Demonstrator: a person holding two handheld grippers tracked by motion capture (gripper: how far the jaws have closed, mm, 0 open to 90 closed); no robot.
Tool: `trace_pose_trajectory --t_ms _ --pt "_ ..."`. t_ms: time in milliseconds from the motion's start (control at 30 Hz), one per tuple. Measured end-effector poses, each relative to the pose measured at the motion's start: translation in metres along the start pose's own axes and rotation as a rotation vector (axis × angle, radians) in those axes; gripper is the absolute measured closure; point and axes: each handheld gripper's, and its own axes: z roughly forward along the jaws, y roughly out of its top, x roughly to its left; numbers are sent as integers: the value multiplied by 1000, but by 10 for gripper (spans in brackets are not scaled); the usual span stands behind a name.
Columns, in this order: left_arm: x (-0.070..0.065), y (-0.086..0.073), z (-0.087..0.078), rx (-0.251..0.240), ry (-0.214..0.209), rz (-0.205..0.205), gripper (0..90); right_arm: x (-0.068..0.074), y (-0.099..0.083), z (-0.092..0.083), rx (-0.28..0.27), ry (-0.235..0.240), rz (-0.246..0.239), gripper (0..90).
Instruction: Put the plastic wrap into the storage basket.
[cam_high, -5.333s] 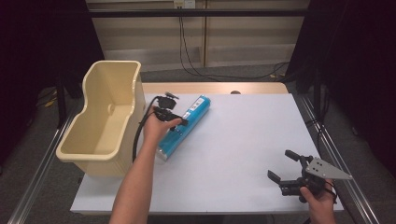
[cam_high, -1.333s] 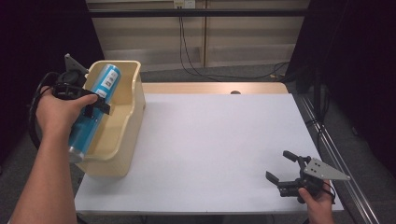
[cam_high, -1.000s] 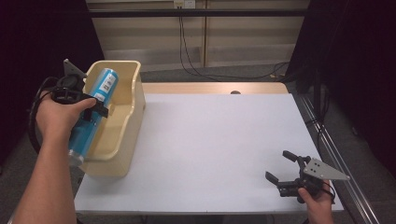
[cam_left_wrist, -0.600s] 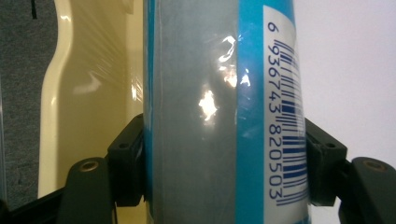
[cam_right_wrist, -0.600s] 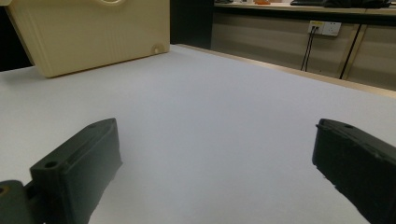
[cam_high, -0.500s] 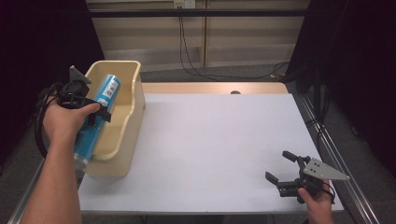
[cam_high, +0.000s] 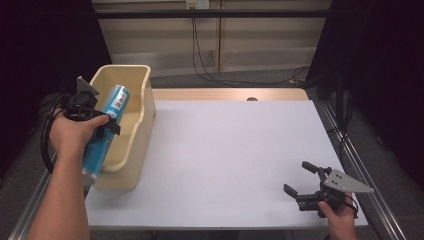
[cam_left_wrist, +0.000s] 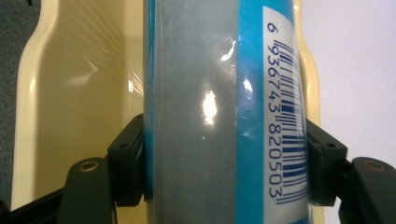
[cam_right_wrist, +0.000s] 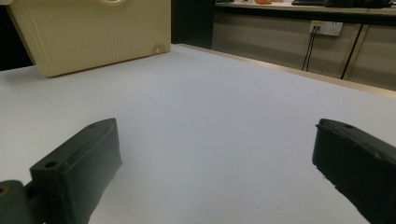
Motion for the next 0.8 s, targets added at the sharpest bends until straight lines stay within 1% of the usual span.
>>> trace_pose_trajectory --t_ms 167,267,400,467,500,533,567,600,633,767,800 --pt "2 -2 4 14 -1 4 316 0 0 0 -3 0 2 10" --pt "3 -2 6 21 -3 -7 315 0 0 0 -1 2 -6 10" --pt "3 -2 6 18 5 -3 315 1 0 1 0 2 -5 10" --pt "3 -1 7 33 1 -5 314 1 0 1 1 4 -4 10" --pt "3 -1 7 33 1 -5 314 1 0 1 0 4 -3 10" --pt "2 -1 8 35 7 -8 314 1 0 1 0 4 -3 10" --pt "1 0 8 43 17 -1 313 1 0 1 1 4 -4 10" --pt "1 0 8 43 17 -1 313 1 0 1 1 4 -4 10" --pt "0 1 8 49 20 8 313 2 0 1 2 4 -2 10" --pt "0 1 8 48 24 3 311 1 0 0 -1 2 -4 10" --pt "0 1 8 41 28 1 309 1 0 0 0 2 -2 10"
